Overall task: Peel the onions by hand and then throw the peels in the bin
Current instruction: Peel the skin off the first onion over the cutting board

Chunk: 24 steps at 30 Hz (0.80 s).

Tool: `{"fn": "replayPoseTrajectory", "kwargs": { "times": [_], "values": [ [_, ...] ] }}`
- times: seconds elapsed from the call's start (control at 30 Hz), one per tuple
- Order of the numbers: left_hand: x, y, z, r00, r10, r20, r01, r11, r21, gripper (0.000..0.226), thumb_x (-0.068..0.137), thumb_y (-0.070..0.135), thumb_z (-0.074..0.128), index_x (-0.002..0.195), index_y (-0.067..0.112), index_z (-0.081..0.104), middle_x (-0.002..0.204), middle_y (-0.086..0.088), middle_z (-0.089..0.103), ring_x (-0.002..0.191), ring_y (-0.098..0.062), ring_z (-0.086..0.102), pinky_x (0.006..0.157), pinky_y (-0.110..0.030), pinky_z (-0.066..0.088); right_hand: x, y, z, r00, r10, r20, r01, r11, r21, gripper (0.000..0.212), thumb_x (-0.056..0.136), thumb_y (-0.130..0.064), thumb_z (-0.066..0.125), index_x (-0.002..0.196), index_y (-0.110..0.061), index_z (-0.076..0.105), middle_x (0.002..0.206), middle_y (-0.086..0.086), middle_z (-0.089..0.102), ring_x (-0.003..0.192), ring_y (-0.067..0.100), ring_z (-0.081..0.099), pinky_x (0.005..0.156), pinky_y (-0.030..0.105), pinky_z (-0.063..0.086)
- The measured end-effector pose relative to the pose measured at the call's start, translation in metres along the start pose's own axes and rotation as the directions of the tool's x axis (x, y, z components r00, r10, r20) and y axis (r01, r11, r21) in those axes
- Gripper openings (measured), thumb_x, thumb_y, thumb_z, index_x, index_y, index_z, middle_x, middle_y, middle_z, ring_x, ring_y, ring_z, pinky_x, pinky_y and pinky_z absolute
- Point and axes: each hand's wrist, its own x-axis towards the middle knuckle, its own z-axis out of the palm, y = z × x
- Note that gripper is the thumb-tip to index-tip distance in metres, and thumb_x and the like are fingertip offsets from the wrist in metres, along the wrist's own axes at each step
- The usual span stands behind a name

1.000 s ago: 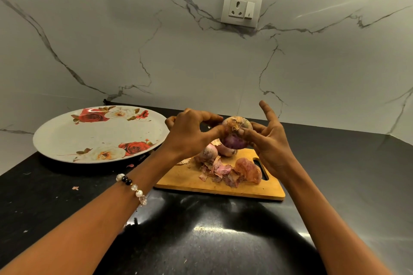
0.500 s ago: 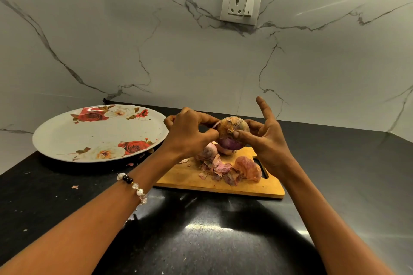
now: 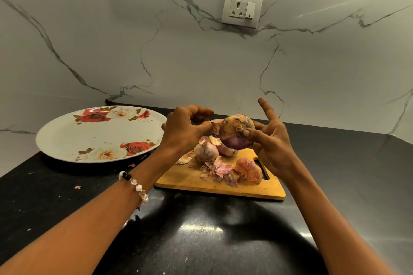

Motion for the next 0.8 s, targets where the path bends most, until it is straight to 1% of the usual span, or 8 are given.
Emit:
{"fn": "replayPoseTrajectory", "kwargs": {
  "times": [0.1,0.17,0.37,0.5,0.6,0.63,0.7,0.8],
  "values": [
    [0.001,0.000,-0.002,0.999,-0.017,-0.031,0.016,0.999,-0.033,0.026,0.082,0.014,0.073,0.108,0.016,0.070,0.088,0.008,0.068,0.080,-0.003,0.064,0.081,-0.031,0.058,-0.001,-0.002,0.001,0.999,0.006,0.048,-0.008,1.000,0.027,0.141,0.042,-0.033,0.098,0.154,-0.022,0.014,0.093,0.014,0.074,0.094,0.027,0.071,0.078,0.032,0.058],
    [0.002,0.000,-0.003,0.997,-0.051,-0.052,0.047,0.996,-0.079,0.028,0.082,0.013,0.074,0.109,0.015,0.069,0.091,0.006,0.069,0.082,-0.004,0.065,0.081,-0.027,0.057,-0.003,-0.003,0.002,0.997,0.005,0.083,-0.009,0.999,0.044,0.137,0.042,-0.032,0.098,0.152,-0.023,0.018,0.091,0.013,0.074,0.092,0.025,0.071,0.078,0.032,0.058],
    [0.001,-0.003,0.001,0.986,-0.159,-0.055,0.149,0.977,-0.153,0.023,0.081,0.015,0.075,0.103,0.018,0.069,0.093,0.005,0.070,0.089,-0.010,0.067,0.088,-0.039,0.055,-0.004,-0.003,0.001,0.996,-0.008,0.092,-0.005,0.991,0.136,0.133,0.043,-0.024,0.098,0.152,-0.019,0.022,0.088,0.013,0.072,0.088,0.024,0.071,0.075,0.032,0.059],
    [0.008,-0.012,-0.006,0.968,-0.232,-0.095,0.218,0.966,-0.139,0.018,0.082,0.020,0.073,0.100,0.018,0.070,0.095,0.003,0.070,0.097,-0.016,0.066,0.089,-0.041,0.054,-0.002,-0.010,-0.003,0.997,-0.028,-0.068,0.045,0.965,0.260,0.138,0.029,-0.023,0.100,0.148,-0.015,0.032,0.100,0.014,0.069,0.090,0.023,0.071,0.068,0.034,0.060],
    [0.011,-0.020,-0.008,0.975,-0.200,-0.097,0.196,0.979,-0.054,0.009,0.082,0.024,0.074,0.088,0.029,0.070,0.089,0.008,0.070,0.094,-0.015,0.065,0.093,-0.050,0.048,0.002,-0.015,-0.007,0.984,-0.032,-0.176,0.083,0.953,0.292,0.143,0.026,-0.023,0.100,0.150,-0.011,0.028,0.115,0.018,0.059,0.095,0.024,0.071,0.069,0.032,0.059],
    [0.010,-0.020,-0.006,0.979,-0.174,-0.102,0.176,0.984,0.008,0.008,0.082,0.026,0.074,0.088,0.030,0.070,0.088,0.010,0.069,0.094,-0.014,0.064,0.095,-0.049,0.044,0.002,-0.015,-0.009,0.981,-0.025,-0.191,0.080,0.954,0.288,0.143,0.027,-0.019,0.099,0.150,-0.011,0.027,0.116,0.018,0.059,0.096,0.025,0.070,0.070,0.032,0.059],
    [0.007,-0.017,-0.001,0.989,-0.104,-0.104,0.119,0.982,0.150,0.013,0.083,0.031,0.072,0.096,0.026,0.072,0.092,0.008,0.070,0.095,-0.012,0.062,0.093,-0.040,0.032,0.003,-0.014,-0.011,0.978,-0.018,-0.209,0.069,0.968,0.240,0.141,0.029,-0.015,0.097,0.151,-0.013,0.027,0.108,0.015,0.066,0.097,0.025,0.070,0.073,0.034,0.059],
    [0.003,-0.014,0.002,0.996,-0.006,-0.087,0.030,0.960,0.278,0.020,0.087,0.027,0.068,0.107,0.023,0.071,0.103,0.004,0.071,0.102,-0.014,0.061,0.090,-0.037,0.027,0.003,-0.011,-0.010,0.984,-0.028,-0.176,0.053,0.989,0.136,0.145,0.030,-0.026,0.100,0.153,-0.017,0.023,0.096,0.010,0.074,0.098,0.027,0.069,0.077,0.039,0.060]
  ]
}}
